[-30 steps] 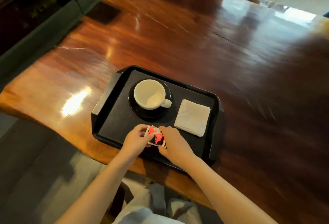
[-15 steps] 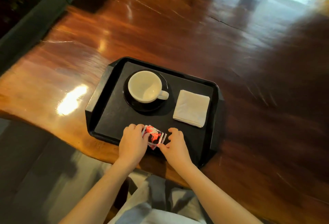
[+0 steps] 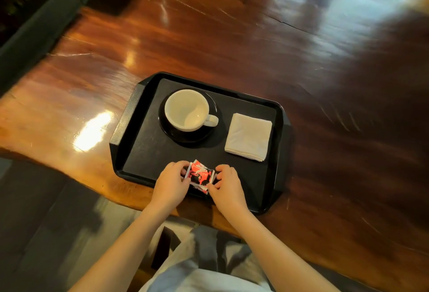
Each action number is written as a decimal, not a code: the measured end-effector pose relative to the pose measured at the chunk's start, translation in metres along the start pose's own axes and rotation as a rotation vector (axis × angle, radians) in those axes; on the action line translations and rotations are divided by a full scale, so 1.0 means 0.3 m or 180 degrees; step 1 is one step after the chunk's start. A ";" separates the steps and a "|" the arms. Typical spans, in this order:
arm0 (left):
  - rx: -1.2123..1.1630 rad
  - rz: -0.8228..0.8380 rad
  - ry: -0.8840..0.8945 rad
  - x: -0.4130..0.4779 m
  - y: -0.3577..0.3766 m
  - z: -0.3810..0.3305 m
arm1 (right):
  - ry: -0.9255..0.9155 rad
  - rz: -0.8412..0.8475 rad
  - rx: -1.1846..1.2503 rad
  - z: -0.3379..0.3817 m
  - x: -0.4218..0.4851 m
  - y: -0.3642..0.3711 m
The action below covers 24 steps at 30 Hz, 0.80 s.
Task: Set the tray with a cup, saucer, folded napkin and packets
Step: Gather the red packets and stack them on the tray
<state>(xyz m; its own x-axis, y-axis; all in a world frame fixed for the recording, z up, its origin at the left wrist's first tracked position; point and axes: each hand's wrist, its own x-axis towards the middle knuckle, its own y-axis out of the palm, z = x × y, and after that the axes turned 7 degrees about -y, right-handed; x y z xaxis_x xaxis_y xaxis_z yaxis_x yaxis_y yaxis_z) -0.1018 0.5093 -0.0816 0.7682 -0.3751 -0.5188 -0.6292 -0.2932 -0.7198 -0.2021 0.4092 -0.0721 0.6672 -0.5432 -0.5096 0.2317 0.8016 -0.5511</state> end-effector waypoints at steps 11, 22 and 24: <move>0.0201 0.0592 0.0503 0.012 -0.060 0.010 | -0.0670 0.0142 -0.0934 0.012 -0.007 0.016; 0.0775 0.0756 0.1037 0.009 -0.067 -0.009 | -0.1134 0.0279 -0.0937 -0.027 -0.008 -0.020; 0.0838 0.0798 0.1062 0.011 -0.066 -0.012 | -0.1104 0.0321 -0.0887 -0.035 -0.015 -0.025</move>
<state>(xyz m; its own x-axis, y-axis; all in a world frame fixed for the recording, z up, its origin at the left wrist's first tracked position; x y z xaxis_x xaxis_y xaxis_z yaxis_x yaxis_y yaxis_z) -0.0873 0.5107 -0.0673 0.4901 -0.6796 -0.5459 -0.7057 0.0583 -0.7061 -0.2141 0.4031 -0.0726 0.8854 -0.3120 -0.3446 -0.0143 0.7225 -0.6912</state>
